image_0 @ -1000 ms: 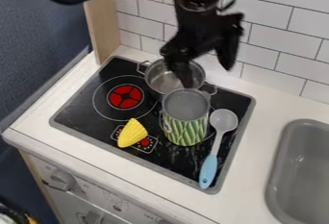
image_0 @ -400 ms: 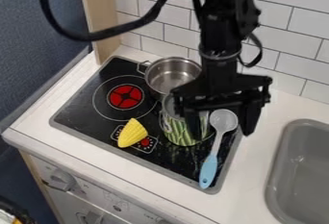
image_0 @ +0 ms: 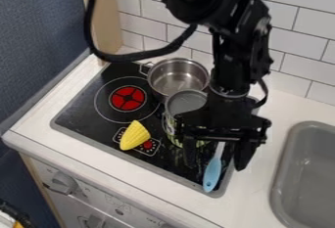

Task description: Put the blue ladle on the left side of the stove

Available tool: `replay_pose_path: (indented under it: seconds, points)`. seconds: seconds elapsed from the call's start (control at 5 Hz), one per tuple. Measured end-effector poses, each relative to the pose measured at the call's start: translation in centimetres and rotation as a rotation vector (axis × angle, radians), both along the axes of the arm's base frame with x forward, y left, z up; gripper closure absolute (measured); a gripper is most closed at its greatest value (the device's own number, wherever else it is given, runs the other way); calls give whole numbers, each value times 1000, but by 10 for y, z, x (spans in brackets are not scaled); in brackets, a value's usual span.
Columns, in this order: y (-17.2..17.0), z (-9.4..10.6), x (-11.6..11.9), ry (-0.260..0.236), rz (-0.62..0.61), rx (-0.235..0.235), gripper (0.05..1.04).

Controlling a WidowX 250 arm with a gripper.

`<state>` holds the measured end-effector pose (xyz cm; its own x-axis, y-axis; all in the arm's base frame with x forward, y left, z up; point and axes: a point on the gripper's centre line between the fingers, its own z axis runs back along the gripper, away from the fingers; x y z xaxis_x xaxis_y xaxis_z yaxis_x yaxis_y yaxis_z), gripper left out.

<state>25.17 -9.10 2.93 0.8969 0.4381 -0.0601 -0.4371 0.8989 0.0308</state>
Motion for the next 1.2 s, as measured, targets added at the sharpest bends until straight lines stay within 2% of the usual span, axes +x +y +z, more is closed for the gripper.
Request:
replay_pose_path:
  seconds: [0.2, 0.4, 0.6, 0.8, 1.0, 1.2]
  points:
    - [8, -18, 10, 59, -77, 78, 83]
    - [13, -36, 13, 78, -159, 101, 83]
    - [9, -43, 11, 51, -216, 60, 83]
    - [6, -46, 10, 22, -299, -38, 118]
    - [10, -45, 12, 2, -291, -51, 392]
    - [11, -45, 12, -14, -276, -43, 691]
